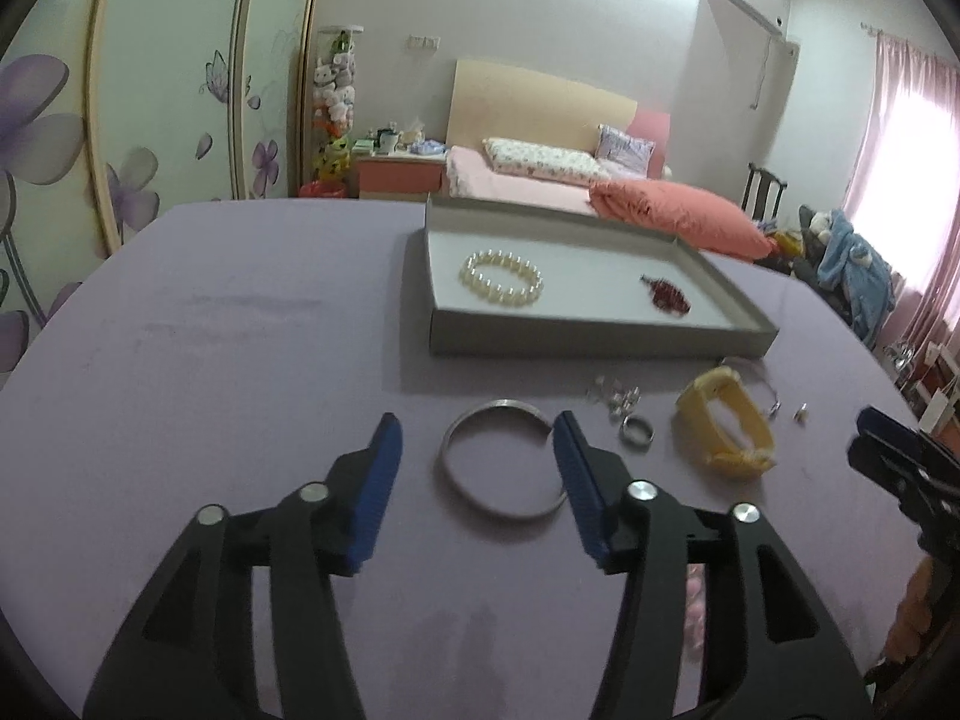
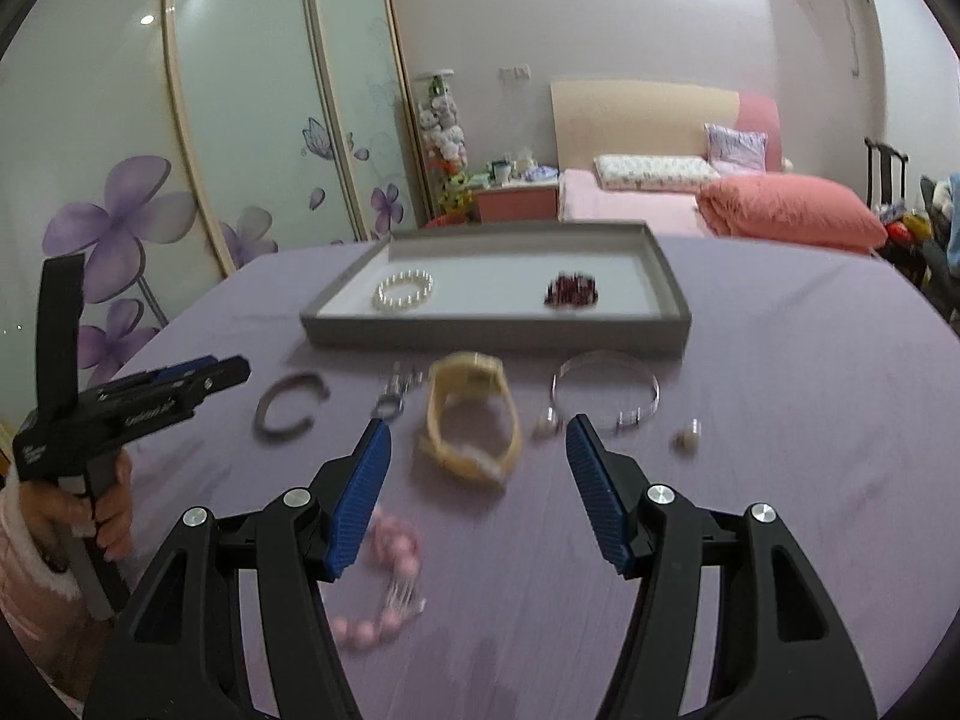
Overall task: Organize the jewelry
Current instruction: 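Move the left tool to the silver cuff and grasp it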
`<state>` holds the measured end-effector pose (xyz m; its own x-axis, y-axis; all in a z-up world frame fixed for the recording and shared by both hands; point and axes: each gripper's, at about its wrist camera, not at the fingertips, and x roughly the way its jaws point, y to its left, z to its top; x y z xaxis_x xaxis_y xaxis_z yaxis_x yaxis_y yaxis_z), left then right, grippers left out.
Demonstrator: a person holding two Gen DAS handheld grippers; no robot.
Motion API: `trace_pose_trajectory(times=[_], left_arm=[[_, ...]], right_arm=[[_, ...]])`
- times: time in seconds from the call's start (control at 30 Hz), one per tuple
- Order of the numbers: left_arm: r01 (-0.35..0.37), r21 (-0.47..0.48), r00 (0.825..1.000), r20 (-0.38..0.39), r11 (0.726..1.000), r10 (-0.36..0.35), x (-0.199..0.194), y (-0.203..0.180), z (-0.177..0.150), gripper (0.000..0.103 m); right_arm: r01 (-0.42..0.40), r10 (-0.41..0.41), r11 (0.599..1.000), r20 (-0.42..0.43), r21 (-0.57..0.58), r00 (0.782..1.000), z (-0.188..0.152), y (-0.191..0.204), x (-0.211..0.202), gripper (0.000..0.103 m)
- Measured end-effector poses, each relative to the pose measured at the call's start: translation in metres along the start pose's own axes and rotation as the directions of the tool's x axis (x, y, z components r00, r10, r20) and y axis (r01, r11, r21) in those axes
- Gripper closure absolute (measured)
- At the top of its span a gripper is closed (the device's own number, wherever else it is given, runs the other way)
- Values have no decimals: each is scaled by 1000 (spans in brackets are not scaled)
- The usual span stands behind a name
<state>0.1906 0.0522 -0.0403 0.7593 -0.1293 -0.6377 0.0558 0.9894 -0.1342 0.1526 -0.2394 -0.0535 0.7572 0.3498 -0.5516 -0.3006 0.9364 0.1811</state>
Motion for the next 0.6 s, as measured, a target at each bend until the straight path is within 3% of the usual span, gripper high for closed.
trace_pose_trajectory(times=[0.3,0.47,0.6], left_arm=[[-33,82,994,-102,996,41,17,-15,-10,27],[-59,220,983,-157,974,95,29,-25,-12,27],[-7,261,975,-211,965,64,43,-24,-8,27]], right_arm=[[-14,16,998,-33,63,999,-22,-2,-3,41],[-23,24,998,-16,65,1000,-20,-4,-8,41],[-26,27,997,-15,68,1000,-19,-4,-7,41]])
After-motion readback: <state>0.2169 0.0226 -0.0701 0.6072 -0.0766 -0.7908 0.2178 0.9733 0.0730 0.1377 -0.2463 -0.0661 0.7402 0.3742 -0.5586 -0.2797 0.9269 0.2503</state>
